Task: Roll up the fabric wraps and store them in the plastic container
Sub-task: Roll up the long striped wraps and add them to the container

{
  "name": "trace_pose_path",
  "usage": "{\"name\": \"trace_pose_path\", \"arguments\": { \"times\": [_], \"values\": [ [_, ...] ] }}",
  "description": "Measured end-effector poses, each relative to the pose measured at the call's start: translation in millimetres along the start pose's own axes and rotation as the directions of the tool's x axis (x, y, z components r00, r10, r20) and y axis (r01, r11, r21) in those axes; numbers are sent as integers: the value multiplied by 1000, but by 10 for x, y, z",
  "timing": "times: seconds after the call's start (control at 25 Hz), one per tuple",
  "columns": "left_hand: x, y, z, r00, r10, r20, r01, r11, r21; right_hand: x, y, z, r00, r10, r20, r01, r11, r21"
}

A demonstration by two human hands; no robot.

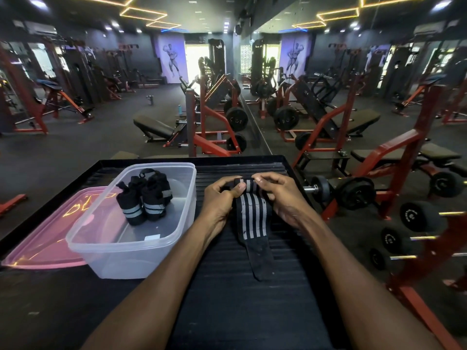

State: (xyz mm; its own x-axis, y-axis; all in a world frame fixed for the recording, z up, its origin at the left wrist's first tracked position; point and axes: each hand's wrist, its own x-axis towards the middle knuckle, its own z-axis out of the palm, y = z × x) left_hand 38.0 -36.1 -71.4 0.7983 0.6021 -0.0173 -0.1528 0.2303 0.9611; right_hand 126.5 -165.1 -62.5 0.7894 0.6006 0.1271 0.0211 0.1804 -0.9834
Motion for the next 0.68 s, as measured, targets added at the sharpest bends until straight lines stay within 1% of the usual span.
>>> {"name": "trace_pose_path", "arguments": {
  "times": [0.08, 0.16, 0.28, 0.32, 0.4, 0.48, 0.52, 0.56, 0.68],
  "values": [
    [-2, 5, 1, 1000, -6, 19, 6, 1000, 1, 12, 20, -2, 1000, -17, -20, 16, 999, -37],
    [-18, 8, 19, 998, -47, 43, 48, 999, -25, 14, 31, -18, 999, -34, -29, 32, 997, -64],
    [-17, 4, 31, 995, -93, 37, 96, 993, -72, 9, 23, -20, 1000, -10, -6, 10, 998, -56],
    [-8, -6, 28, 996, -91, 25, 92, 994, -60, 5, 12, -14, 1000, 1, 5, -1, 999, -38],
    [11, -28, 11, 999, -35, -4, 35, 999, 18, -4, -24, 9, 998, 65, 21, -65, 998, 11],
    [21, -48, 11, 1000, 25, -20, -23, 996, 86, -12, -32, 12, 993, 111, 27, -111, 994, -2],
    [19, -49, 17, 999, 25, -25, -23, 996, 91, -10, -26, 7, 993, 120, 20, -120, 993, -23],
    [25, -51, 20, 1000, 2, -26, -1, 998, 70, -3, -17, -1, 993, 115, 10, -115, 992, -42],
    [0, -18, 29, 990, -139, 18, 140, 989, -50, 17, -2, -22, 999, 36, -24, -37, 996, -78]
  ]
}}
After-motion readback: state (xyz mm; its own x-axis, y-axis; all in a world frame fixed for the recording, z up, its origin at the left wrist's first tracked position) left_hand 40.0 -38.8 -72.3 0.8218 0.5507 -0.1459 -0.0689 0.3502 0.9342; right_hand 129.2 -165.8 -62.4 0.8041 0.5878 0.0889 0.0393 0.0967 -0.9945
